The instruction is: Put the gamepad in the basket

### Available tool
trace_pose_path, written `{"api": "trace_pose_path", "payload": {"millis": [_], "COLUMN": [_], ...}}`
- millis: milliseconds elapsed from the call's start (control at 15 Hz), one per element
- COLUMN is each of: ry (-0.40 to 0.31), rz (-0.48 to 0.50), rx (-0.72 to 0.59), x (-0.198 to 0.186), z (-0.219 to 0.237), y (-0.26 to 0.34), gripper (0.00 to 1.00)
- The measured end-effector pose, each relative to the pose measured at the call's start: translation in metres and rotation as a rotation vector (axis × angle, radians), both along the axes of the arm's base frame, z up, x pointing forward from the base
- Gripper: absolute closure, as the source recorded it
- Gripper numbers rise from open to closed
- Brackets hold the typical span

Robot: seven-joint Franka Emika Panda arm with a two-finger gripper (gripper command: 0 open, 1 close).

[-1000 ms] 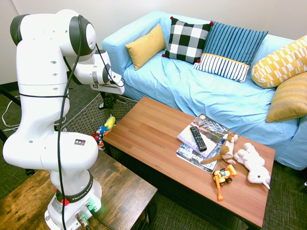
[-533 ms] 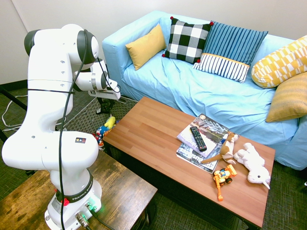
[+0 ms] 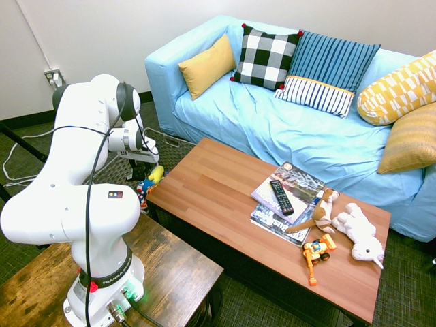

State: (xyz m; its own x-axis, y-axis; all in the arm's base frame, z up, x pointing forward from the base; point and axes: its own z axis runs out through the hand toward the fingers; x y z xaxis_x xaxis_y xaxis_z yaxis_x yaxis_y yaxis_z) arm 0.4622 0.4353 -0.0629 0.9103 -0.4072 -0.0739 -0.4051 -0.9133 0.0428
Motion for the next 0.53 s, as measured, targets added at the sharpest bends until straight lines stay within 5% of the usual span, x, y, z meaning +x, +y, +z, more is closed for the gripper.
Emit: {"api": "trace_pose_path", "payload": {"millis": [533], "ry": [0.018], "rz": [-0.030], "rx": [-0.015], "x": [0.020], "z": [-0.022], "y": [-0.007], "gripper": [0.00]}}
